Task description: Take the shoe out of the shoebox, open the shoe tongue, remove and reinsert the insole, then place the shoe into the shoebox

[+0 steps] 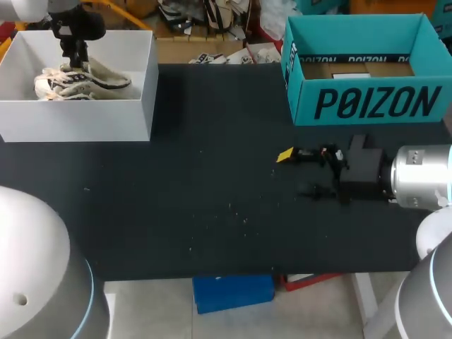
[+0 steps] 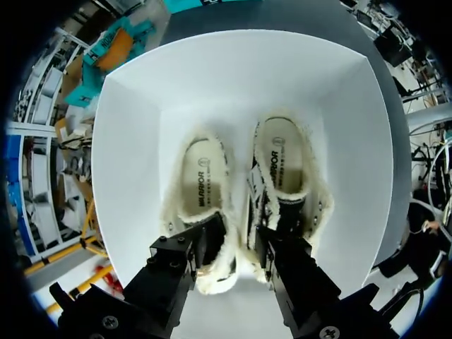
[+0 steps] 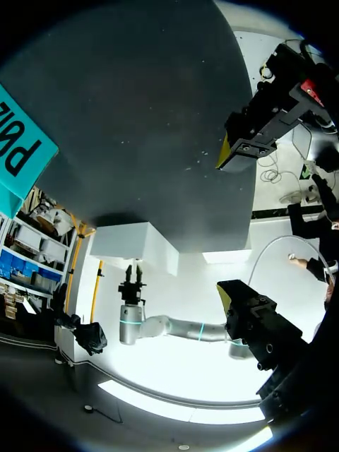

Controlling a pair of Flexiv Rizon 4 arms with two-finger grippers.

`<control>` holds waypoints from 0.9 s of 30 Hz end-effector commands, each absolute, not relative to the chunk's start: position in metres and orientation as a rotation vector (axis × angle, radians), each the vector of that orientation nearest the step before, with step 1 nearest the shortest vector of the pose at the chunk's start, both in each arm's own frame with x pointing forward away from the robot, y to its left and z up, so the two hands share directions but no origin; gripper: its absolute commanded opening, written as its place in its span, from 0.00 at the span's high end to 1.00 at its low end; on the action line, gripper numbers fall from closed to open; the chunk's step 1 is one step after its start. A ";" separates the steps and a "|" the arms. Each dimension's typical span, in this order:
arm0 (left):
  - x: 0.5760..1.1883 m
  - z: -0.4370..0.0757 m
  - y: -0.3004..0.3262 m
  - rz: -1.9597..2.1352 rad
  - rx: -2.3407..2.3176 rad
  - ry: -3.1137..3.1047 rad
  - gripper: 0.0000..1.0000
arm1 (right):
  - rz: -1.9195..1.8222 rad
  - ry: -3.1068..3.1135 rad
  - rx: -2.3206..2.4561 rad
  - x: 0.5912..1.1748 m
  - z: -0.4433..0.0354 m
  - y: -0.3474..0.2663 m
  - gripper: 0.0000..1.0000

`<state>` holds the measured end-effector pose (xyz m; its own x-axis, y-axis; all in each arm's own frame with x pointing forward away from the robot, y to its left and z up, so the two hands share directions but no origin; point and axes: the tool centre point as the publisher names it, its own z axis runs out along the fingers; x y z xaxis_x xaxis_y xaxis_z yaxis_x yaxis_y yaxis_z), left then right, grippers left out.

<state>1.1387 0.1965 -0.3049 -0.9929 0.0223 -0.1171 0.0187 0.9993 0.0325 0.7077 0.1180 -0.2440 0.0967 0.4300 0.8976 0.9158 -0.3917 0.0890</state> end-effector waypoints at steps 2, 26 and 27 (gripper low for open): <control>1.111 -0.273 0.192 0.038 0.001 3.010 0.55 | -1.257 -1.314 -1.878 0.708 -0.244 0.119 0.00; 0.978 -0.242 0.133 -0.038 -0.030 3.063 0.00 | -1.257 -1.314 -1.878 0.708 -0.244 0.119 0.00; 0.976 -0.242 0.132 -0.040 -0.027 3.061 0.00 | -1.257 -1.314 -1.878 0.708 -0.244 0.119 0.00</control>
